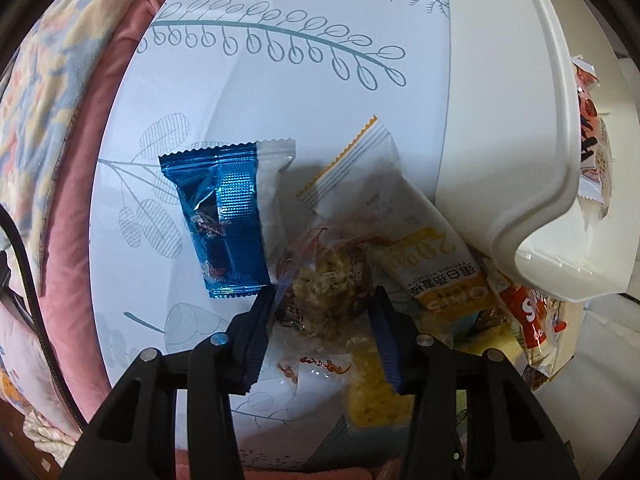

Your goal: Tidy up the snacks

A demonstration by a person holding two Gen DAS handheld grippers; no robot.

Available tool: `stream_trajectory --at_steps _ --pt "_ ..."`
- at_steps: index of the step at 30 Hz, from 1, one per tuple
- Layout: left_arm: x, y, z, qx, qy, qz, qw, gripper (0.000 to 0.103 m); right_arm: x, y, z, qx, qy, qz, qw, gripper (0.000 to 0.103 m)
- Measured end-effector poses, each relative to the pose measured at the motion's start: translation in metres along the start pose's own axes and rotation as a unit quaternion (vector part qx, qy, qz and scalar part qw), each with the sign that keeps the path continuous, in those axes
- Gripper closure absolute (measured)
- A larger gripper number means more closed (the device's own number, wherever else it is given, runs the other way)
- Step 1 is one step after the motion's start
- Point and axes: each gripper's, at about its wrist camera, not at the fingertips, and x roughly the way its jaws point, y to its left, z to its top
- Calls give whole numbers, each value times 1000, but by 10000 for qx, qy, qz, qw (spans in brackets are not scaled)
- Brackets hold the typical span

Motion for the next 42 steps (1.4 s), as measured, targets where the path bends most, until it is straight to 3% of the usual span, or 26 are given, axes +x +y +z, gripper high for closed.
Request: stream_trajectory --at_steps 9,16,19,22,31,42 --pt "-8 7 -17 229 191 55 9995 58 0 14 -18 385 108 206 9990 63" --pt "-35 8 -47 809 245 9 9964 58 -22 29 -29 838 -171 420 9955 63" --pt "-54 10 -65 1151 224 176 9929 58 -31 40 -30 912 -317 491 9941 63" --pt "-73 18 -64 1374 191 203 9901 58 -44 53 -25 960 -437 619 9925 63" --pt "-137 8 -74 1832 -192 -147 9828 58 -78 62 23 767 -826 970 9889 63" --pt "-194 -37 -55 1691 -955 -484 9798 58 -115 31 98 994 -1278 1442 9762 63"
